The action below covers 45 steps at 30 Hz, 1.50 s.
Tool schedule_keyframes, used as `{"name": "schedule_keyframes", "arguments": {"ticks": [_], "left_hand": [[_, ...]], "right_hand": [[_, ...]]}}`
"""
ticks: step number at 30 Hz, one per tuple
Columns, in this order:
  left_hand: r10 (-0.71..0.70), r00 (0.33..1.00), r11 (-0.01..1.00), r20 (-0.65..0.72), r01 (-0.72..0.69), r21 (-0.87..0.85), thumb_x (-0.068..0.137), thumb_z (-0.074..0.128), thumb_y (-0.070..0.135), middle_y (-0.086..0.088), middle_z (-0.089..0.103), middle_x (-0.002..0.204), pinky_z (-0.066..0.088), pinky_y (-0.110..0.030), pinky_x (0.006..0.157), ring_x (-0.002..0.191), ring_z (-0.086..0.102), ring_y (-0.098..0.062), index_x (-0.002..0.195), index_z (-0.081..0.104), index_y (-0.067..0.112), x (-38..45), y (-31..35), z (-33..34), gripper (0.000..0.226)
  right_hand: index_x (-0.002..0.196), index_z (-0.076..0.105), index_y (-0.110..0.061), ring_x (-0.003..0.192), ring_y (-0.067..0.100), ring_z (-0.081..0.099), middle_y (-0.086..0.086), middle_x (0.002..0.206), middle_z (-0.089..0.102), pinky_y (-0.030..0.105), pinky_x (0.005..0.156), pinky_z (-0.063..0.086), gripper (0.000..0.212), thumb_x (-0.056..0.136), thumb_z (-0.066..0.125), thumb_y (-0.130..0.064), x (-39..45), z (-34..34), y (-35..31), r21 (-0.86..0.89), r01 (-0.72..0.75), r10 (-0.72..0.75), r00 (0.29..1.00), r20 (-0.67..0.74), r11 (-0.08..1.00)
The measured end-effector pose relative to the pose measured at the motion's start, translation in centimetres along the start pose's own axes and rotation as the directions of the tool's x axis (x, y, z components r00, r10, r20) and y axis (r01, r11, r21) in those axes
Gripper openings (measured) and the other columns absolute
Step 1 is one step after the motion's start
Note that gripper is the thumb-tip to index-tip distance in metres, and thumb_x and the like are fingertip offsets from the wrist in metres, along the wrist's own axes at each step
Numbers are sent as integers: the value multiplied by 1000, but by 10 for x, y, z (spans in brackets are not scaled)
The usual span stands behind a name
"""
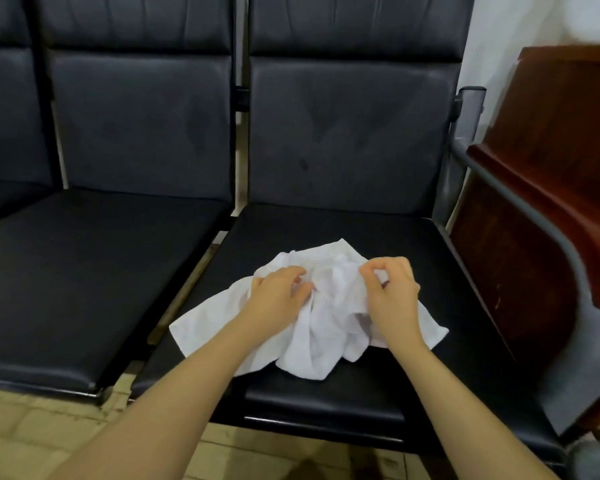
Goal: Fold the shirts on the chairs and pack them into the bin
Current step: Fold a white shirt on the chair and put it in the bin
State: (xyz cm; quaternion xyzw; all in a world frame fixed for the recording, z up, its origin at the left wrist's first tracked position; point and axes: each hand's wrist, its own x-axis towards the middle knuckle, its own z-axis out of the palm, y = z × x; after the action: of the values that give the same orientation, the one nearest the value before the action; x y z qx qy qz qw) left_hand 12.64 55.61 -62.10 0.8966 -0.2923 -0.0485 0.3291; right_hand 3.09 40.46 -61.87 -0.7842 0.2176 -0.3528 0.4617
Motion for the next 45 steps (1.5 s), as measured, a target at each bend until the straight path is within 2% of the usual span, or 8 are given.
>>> {"name": "schedule_keyframes", "arguments": {"ticks": [5,8,14,22,28,35,40,45], "left_hand": [[-35,998,999,-45,36,16,99,43,36,4,47,137,21,-32,111,129,39,-17,140,40,24,-9,7,5,43],[-39,997,988,-62,29,-153,99,43,34,3,59,125,31,-38,110,119,52,-17,123,55,27,-8,8,10,28],[-118,990,983,-76,106,-148,96,48,37,5,57,121,36,-36,103,114,53,-16,135,45,26,6,14,22,41],[-184,977,955,-105,153,-253,93,56,21,3,58,88,43,-21,74,80,56,-11,129,50,22,16,4,27,36],[25,934,857,-355,-203,-473,92,56,9,0,59,82,49,-23,78,80,59,-16,118,55,23,11,26,-11,30],[331,872,769,-359,-470,-433,93,56,11,8,58,82,43,-17,65,64,48,-11,125,51,33,-6,54,-52,39],[336,843,803,-421,-489,-340,94,55,11,14,54,82,40,-12,64,59,44,-1,128,52,29,-6,43,-69,38],[112,831,906,-545,-311,-288,96,53,14,14,53,83,40,-8,68,66,50,5,123,58,22,8,10,-68,29]], "right_hand": [[82,58,-22,83,7,51,-7,101,46,44,85,51,16,94,53,-13,14,-25,12,36,-110,114,978,-176,993],[82,59,-17,85,14,54,-5,100,45,46,85,51,14,93,51,-13,13,-29,16,17,-177,178,974,-139,984],[89,63,-23,93,10,52,-13,100,44,49,100,40,4,90,61,-26,0,-26,7,-27,-68,66,995,-68,997],[95,66,-19,90,2,55,-6,103,49,11,79,40,20,93,53,-4,-4,-32,2,-60,52,-54,998,-43,997],[102,70,-12,88,1,53,-10,94,49,4,77,40,27,94,48,2,-4,-36,-9,-40,206,-207,978,-19,978],[109,59,-29,91,-17,46,-13,104,45,-3,74,35,17,93,59,-23,2,-24,-33,-15,154,-151,981,120,988],[79,61,-22,79,-15,50,-6,93,51,-1,69,37,12,90,63,-18,-7,-6,-39,31,104,-108,967,229,994],[81,72,-19,80,5,59,-2,87,63,13,72,47,11,87,65,-13,-10,-18,-45,163,78,-126,942,311,984]]}}
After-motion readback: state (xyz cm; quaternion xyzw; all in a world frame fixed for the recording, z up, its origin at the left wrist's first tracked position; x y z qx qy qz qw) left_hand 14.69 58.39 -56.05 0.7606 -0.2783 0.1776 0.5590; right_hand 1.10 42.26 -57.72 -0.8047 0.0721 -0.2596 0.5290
